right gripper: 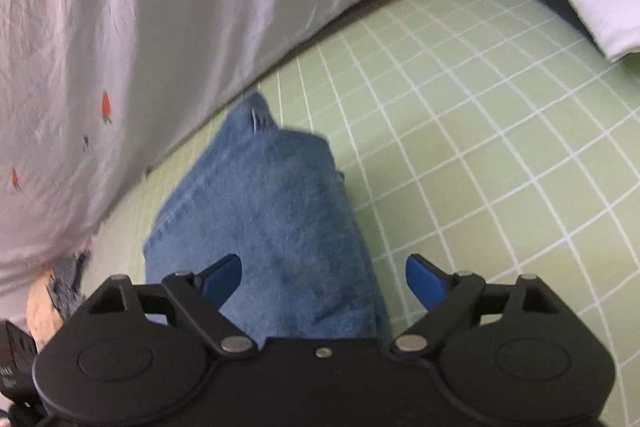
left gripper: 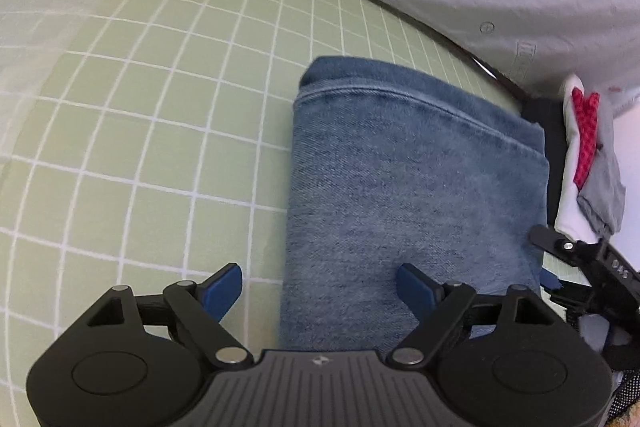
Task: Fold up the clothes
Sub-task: 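Grasp the folded jeans with both grippers and lift them off the mat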
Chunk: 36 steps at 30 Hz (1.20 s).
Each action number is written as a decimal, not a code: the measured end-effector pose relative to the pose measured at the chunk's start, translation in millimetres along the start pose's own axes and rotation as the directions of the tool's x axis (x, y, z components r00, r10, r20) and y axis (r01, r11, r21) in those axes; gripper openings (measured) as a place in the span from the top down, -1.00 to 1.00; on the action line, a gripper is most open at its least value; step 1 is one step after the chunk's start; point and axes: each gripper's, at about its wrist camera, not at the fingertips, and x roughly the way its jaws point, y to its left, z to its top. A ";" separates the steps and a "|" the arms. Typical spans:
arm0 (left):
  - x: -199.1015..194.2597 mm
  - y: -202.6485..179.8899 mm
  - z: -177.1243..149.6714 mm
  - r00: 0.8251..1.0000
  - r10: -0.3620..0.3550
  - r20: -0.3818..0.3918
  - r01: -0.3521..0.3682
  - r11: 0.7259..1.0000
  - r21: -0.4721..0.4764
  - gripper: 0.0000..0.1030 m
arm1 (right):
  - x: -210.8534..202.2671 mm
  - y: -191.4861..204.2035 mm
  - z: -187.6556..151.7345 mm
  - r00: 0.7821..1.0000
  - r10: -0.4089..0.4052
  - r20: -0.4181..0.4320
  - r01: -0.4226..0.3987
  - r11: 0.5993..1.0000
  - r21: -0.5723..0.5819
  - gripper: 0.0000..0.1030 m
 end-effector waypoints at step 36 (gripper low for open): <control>-24.6 -215.8 -18.6 0.851 -0.524 0.043 0.494 0.825 0.275 -0.15 | -142.2 -80.2 1.1 0.943 0.159 0.294 -0.235 0.941 0.244 0.36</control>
